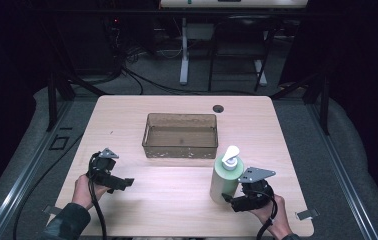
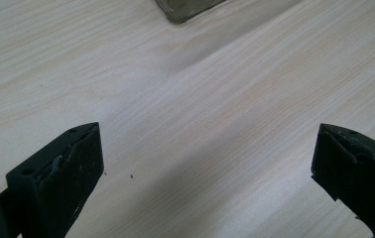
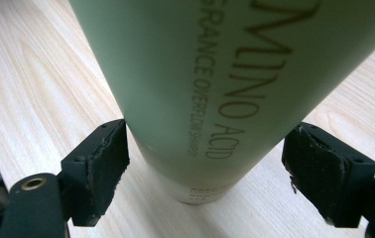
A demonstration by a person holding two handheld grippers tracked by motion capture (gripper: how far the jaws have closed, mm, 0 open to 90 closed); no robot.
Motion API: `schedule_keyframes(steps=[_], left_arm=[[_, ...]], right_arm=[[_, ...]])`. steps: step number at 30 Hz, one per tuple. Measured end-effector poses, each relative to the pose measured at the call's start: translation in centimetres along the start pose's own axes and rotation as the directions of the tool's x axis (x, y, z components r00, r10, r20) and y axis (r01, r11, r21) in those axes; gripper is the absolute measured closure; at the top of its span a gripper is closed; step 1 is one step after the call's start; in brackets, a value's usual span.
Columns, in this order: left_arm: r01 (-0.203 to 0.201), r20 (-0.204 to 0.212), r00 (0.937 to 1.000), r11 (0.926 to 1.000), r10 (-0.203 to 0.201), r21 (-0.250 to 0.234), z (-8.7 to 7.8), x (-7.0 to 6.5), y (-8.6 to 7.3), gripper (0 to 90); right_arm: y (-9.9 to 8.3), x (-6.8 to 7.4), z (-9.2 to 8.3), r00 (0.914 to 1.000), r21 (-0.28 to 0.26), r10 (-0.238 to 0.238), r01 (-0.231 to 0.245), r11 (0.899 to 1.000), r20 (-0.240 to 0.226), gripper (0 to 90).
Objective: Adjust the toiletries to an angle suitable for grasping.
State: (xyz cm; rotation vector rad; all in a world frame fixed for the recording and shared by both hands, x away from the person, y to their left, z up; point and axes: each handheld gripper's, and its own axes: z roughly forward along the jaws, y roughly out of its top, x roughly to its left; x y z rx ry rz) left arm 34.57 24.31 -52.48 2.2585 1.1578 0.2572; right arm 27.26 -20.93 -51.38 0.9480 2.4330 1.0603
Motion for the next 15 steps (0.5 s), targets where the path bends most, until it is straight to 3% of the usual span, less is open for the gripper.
schedule_keyframes(steps=[15], left_arm=[[0.011, -0.005, 0.9999, 0.9999, -0.011, 0.001, -0.2, 0.1, -0.1, 0.0]], right_arm=[[1.7, 0.5, 2.0, 0.9989, -0.001, 0.006, -0.006, 1.0, 0.047, 18.2]])
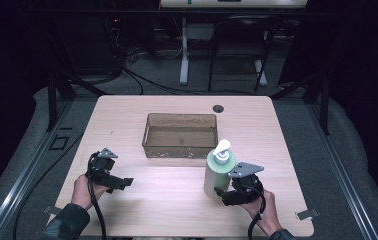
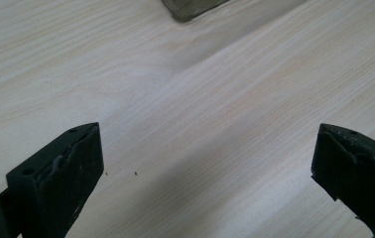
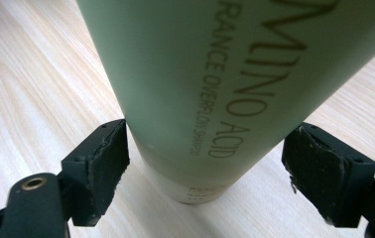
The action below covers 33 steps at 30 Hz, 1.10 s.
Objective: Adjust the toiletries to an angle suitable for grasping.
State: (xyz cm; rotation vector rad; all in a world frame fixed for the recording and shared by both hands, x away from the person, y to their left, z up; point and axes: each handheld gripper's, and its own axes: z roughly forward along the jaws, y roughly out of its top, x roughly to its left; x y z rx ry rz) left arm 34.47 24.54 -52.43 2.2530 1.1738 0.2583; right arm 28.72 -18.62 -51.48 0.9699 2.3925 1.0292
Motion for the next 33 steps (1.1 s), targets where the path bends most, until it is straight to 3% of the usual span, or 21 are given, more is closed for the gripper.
schedule_keyframes(steps=[21, 33], left_arm=[[0.017, -0.014, 0.9998, 0.9998, -0.017, -0.011, -0.8, 0.5, -0.9, 0.0], [0.012, 0.019, 0.9997, 0.9998, -0.012, -0.018, -1.0, 0.3, -0.8, 0.0]], right_arm=[[2.8, 0.9, 3.2, 0.9996, -0.01, 0.017, -0.017, 1.0, -0.023, 18.7], [4.0, 2.0, 4.8, 0.9975, -0.004, 0.017, -0.017, 1.0, -0.068, 29.8]])
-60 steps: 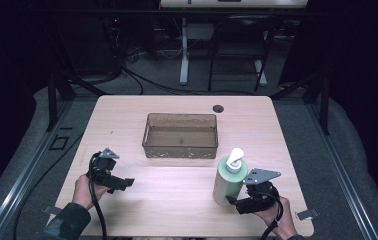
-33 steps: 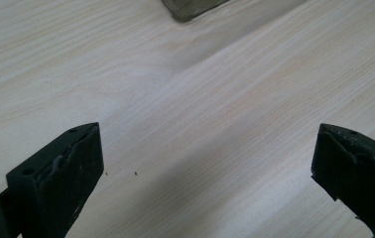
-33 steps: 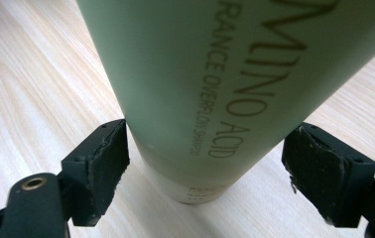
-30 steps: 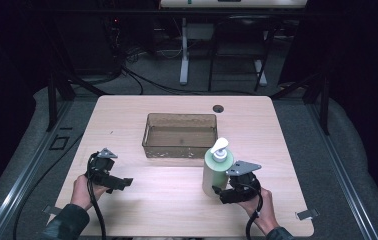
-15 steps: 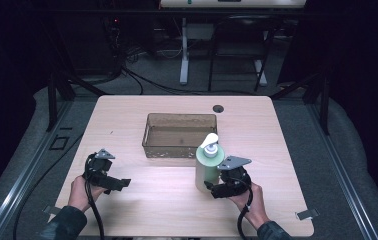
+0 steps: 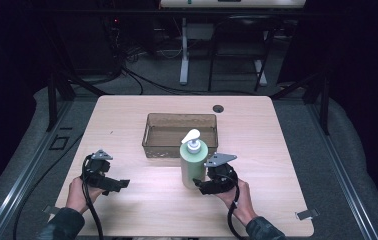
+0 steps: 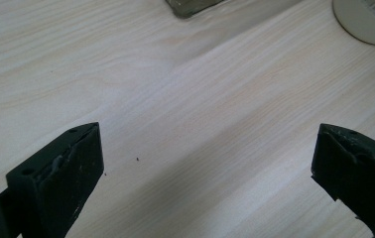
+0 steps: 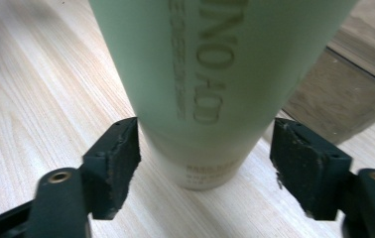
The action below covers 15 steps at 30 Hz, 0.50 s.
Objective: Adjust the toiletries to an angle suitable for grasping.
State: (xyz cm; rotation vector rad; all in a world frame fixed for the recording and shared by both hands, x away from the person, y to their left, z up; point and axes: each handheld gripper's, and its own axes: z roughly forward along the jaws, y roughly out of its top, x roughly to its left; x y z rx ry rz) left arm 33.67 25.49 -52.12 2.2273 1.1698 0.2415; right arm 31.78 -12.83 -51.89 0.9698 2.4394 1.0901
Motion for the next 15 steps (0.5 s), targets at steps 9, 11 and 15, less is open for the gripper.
schedule_keyframes(steps=[9, 11, 15], left_arm=[[0.031, -0.009, 0.9995, 0.9995, -0.031, -0.003, -0.2, 0.4, -0.1, 0.0], [0.032, -0.005, 0.9995, 0.9994, -0.032, -0.012, -0.2, 0.4, -0.1, 0.0], [0.023, 0.003, 0.9997, 0.9997, -0.023, 0.006, 0.1, 0.3, 0.2, 0.0]], right_arm=[[0.2, 0.1, 0.5, 0.9996, 0.002, -0.029, 0.029, 1.0, -0.002, 44.0], [0.3, 0.2, 0.7, 0.9992, 0.003, -0.04, 0.04, 0.999, 0.002, 44.7], [0.5, 0.3, 1.2, 0.9988, 0.007, -0.048, 0.048, 0.999, -0.008, 53.4]])
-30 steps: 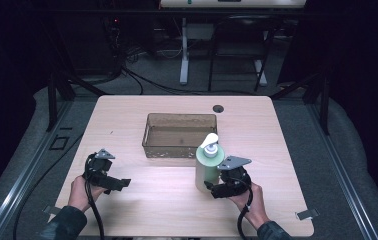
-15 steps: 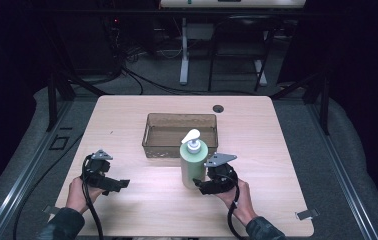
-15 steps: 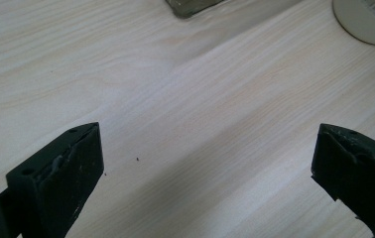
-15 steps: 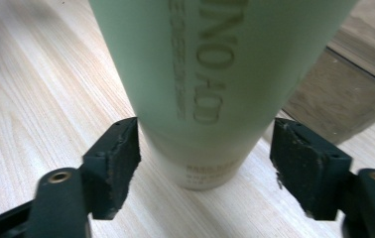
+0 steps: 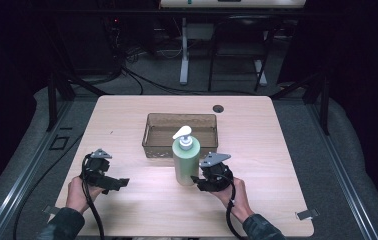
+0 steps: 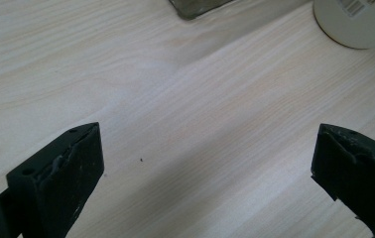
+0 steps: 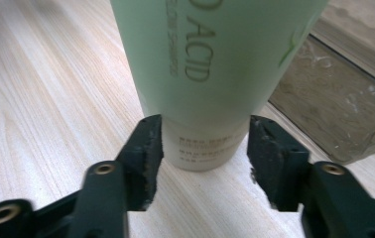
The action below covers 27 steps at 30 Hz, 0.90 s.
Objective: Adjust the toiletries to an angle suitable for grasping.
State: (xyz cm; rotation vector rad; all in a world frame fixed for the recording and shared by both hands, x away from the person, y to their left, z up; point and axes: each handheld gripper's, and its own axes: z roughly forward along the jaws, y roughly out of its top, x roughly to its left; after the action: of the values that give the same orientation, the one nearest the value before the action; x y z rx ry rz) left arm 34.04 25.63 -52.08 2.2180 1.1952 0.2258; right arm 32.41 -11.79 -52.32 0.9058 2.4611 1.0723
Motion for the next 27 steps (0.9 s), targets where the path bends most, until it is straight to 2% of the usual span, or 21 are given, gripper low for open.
schedule_keyframes(steps=[2, 11, 15, 20, 23, 25, 26, 27], left_arm=[[0.0, 0.002, 1.0, 1.0, 0.0, 0.005, 0.0, 0.0, 0.1, 0.1], [0.0, 0.021, 0.9998, 0.9996, 0.0, 0.026, 0.2, -0.1, 0.6, 0.1], [-0.007, 0.025, 0.9997, 0.9998, 0.007, 0.018, 0.0, -0.2, 0.8, 0.1], [-0.002, 0.033, 0.9995, 1.0, 0.002, 0.009, -0.4, -0.1, 1.0, 0.1], [-0.014, 0.041, 0.9991, 0.9998, 0.013, 0.017, -0.6, -0.4, 1.5, 0.1], [-0.025, 0.043, 0.9988, 0.9994, 0.024, 0.023, -0.6, -0.5, 1.8, 0.1], [-0.025, 0.043, 0.9988, 0.9994, 0.024, 0.023, -0.6, -0.5, 1.8, 0.1], [-0.031, 0.048, 0.9984, 0.9991, 0.03, 0.028, -0.6, -0.8, 2.1, 0.1]], right_arm=[[0.1, 0.1, 0.1, 1.0, -0.003, -0.003, 0.003, 1.0, 0.005, 57.6], [1.3, 0.5, 1.2, 0.9997, -0.007, -0.021, 0.021, 1.0, -0.014, 60.5], [1.7, 0.7, 1.3, 0.9992, -0.006, -0.033, 0.033, 0.999, -0.023, 59.4], [1.2, 0.4, 0.0, 0.9988, 0.018, -0.037, 0.037, 0.999, -0.033, 52.6], [0.0, -0.9, -2.4, 0.9994, 0.05, -0.004, 0.005, 0.999, -0.034, 43.2], [-0.9, -1.9, -3.6, 0.9997, 0.074, 0.015, -0.014, 0.997, -0.017, 39.1], [-0.9, -1.9, -3.6, 0.9997, 0.074, 0.015, -0.014, 0.997, -0.017, 39.1], [-1.8, -2.8, -4.6, 0.9991, 0.098, 0.041, -0.042, 0.994, 0.01, 35.4]])
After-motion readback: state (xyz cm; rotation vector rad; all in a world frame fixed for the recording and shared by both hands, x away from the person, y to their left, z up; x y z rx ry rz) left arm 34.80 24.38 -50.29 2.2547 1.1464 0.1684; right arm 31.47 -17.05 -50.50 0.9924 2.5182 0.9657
